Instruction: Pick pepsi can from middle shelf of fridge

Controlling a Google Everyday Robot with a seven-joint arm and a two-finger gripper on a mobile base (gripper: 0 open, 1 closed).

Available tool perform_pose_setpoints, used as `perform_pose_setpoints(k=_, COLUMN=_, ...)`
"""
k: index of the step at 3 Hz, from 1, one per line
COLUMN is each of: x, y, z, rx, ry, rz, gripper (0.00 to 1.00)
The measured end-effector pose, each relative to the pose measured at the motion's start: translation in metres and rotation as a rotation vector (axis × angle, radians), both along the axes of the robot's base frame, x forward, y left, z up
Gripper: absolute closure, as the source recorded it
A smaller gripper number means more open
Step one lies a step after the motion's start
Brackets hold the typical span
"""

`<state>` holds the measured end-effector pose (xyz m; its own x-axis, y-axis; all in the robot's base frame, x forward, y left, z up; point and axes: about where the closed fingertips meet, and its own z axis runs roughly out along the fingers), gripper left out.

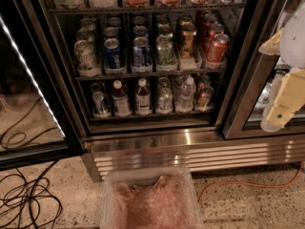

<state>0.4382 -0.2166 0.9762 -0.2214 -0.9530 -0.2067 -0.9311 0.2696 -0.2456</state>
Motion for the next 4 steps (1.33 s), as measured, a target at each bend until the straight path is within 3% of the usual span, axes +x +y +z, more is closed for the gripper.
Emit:
perform_pose_setpoints(k=2, x=0.002, y=0.001, z=0.001, rx=-0.037, ry=-0.001, rz=-0.008, gripper=0.00)
perform_pose_setpoints(k=3, x=-0.001, y=0.009, z=0.003, rx=-0.024, ry=-0.065, rz=0.058, gripper=0.00)
perform_pose_setpoints(k=4, x=0.011, y=-0.006, z=0.002, rx=0.082, ry=-0.174, rz=0.125, gripper=0.00)
